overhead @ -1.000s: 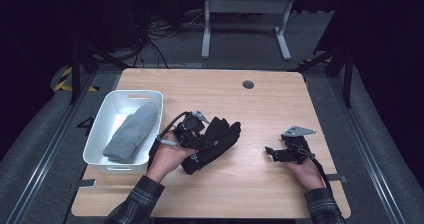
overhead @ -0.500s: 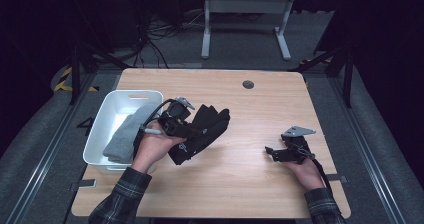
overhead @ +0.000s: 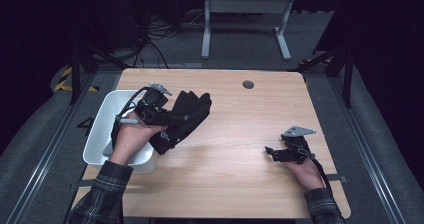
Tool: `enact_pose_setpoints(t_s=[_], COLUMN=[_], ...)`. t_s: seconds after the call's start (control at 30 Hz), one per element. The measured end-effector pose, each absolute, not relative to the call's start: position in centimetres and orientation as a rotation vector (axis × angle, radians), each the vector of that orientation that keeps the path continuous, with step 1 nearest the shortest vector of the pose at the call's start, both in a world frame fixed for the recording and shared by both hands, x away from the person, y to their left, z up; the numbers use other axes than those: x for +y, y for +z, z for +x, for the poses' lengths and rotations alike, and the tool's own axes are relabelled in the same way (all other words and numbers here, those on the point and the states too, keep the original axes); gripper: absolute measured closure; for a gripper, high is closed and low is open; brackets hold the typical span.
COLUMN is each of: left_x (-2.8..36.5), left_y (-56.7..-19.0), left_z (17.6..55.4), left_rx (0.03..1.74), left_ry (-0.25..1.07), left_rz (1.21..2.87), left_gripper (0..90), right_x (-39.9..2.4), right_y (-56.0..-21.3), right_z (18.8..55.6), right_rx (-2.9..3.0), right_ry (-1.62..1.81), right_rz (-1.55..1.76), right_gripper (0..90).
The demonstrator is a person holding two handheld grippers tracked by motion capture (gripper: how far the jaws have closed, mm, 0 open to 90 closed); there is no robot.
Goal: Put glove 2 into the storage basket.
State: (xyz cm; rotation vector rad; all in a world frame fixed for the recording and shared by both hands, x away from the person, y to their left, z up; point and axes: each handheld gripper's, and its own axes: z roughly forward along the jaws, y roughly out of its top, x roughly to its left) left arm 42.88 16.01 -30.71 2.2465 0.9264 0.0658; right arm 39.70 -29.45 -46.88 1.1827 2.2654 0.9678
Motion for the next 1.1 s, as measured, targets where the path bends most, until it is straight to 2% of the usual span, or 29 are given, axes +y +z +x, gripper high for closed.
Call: enact_pose_setpoints(t_s=[0.63, 0.8, 1.1], left_x=[24.6, 27.1, 28.8], left_y=[-30.4, -31.4, -33.5], left_z=[43.2, 42.8, 43.0], left_rx=[1.164, 1.243, 1.308], left_ry=[0.132, 0.131, 0.093], left_rz=[2.127, 2.076, 2.054], left_gripper=[72.2, 72.2, 72.2], right_x=[-29.5, -29.5, -29.4], right_y=[-46.9, -46.9, -46.9], right_z=[39.7, 39.7, 39.7], right_rx=[2.266, 2.264, 2.263], right_ry=[0.968, 0.968, 0.968], right_rz=[1.183, 1.185, 1.186], right_gripper=[15.1, 15.2, 15.2])
